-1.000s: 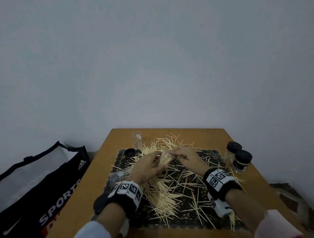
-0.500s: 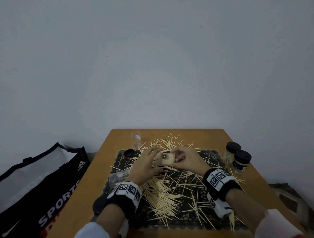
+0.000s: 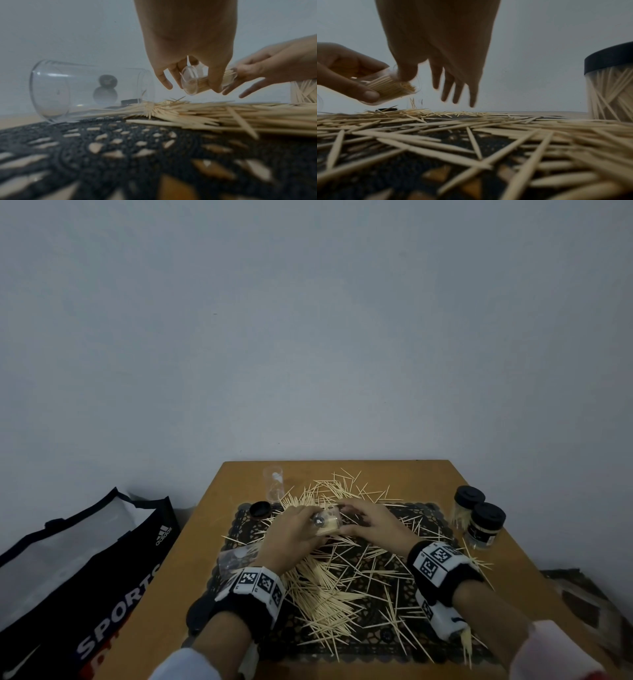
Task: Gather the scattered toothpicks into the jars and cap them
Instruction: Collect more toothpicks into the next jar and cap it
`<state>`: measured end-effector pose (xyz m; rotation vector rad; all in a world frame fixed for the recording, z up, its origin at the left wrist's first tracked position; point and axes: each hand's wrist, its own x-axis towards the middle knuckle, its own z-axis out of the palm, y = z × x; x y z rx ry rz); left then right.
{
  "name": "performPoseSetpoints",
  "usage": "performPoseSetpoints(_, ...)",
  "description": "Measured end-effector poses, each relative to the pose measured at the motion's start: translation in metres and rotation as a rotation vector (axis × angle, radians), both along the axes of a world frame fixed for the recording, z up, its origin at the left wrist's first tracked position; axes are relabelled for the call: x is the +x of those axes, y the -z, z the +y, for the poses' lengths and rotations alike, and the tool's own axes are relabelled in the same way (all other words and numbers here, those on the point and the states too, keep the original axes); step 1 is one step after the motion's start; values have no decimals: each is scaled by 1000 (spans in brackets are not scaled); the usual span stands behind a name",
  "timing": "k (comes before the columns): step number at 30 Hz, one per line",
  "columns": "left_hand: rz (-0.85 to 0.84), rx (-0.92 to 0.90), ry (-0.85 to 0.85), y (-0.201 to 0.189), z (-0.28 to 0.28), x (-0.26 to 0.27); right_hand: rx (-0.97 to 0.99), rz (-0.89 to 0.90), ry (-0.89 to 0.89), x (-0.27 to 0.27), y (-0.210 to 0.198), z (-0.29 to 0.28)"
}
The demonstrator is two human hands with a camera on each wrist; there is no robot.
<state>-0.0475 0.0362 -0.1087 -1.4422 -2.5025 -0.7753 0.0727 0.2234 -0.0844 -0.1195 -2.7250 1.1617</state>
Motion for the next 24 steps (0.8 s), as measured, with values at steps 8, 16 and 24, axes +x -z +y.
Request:
performPoseSetpoints(8, -5, 20, -114, -6, -2, 4, 382, -379, -94, -3, 12, 12)
performPoseSetpoints(16, -13, -9, -123, -9, -3, 6, 347, -162, -25, -3, 8, 8)
performPoseSetpoints(24, 5, -14, -136, -9, -3, 6, 579, -292, -78, -4, 7, -2)
